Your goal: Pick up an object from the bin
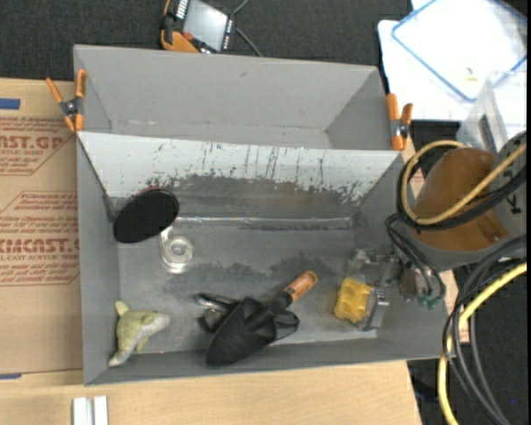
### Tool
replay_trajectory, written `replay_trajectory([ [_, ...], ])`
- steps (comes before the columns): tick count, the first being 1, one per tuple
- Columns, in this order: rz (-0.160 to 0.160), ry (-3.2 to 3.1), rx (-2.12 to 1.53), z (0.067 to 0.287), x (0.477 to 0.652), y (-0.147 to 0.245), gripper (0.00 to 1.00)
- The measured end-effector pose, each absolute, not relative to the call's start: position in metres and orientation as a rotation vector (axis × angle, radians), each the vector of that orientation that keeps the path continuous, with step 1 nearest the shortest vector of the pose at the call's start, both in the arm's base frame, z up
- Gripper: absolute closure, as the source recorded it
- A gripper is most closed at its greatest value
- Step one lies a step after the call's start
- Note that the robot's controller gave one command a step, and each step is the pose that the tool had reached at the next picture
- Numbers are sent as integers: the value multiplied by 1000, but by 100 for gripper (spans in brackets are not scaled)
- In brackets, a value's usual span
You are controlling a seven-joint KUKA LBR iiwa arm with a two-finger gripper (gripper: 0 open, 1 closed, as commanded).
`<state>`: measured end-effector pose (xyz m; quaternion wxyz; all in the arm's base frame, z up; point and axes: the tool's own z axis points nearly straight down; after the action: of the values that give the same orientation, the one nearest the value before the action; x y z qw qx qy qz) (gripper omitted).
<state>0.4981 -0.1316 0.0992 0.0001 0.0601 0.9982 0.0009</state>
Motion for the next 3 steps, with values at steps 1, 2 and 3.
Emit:
replay_trajectory([
  [1,-1,3109,290,70,485,-126,0],
  [2,5,3078,568,70,485,-134,100],
  [3,4,3078,567,70,485,-134,100],
])
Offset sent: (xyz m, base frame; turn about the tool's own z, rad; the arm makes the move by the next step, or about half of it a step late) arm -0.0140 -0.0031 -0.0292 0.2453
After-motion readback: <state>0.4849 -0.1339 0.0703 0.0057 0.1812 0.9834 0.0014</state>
